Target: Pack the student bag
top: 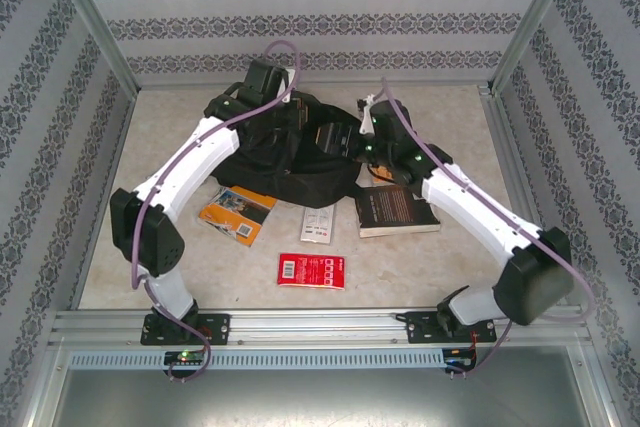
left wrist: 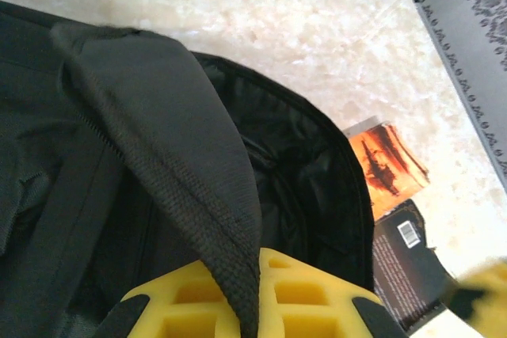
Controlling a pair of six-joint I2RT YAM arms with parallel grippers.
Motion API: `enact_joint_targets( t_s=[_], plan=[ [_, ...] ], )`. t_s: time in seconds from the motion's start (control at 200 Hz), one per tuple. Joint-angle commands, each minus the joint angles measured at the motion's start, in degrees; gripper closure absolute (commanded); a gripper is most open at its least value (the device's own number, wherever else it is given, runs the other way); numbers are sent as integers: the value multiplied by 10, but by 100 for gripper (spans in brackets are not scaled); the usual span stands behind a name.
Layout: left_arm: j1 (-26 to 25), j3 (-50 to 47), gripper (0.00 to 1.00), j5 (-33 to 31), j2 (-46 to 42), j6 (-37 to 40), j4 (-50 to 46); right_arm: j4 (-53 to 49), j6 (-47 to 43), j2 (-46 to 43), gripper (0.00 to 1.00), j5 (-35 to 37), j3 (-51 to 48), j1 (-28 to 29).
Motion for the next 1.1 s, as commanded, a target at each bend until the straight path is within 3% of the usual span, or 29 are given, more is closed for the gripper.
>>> enact_joint_targets(
  t_s=[0.0, 0.175, 0.355, 0.54, 0.709, 0.809, 0.969, 1.094],
  plan=[
    [22, 30, 100, -30, 16, -17, 49, -52, -14, -13, 12, 1, -62, 20],
    [36, 50, 100, -95, 21, -4, 71, -13, 70, -22, 13, -3, -155, 61],
    [37, 59, 100, -134, 30, 23, 58, -46, 120, 43, 12, 57, -137, 105],
    [37, -1, 61, -42, 19, -24, 44, -18, 150, 100, 11, 60, -127, 99],
    [35, -145, 47, 58, -57, -97, 96, 29, 168, 154, 11, 4, -120, 71],
    [27, -244, 51, 88, -117, -133, 133, 56, 179, 175, 12, -23, -123, 60],
    [3, -391, 74, 124, -177, -192, 190, 73, 183, 185, 12, -37, -129, 54],
    [-19, -479, 84, 126, -184, -216, 225, 79, 185, 188, 12, -40, -136, 49]
  ],
)
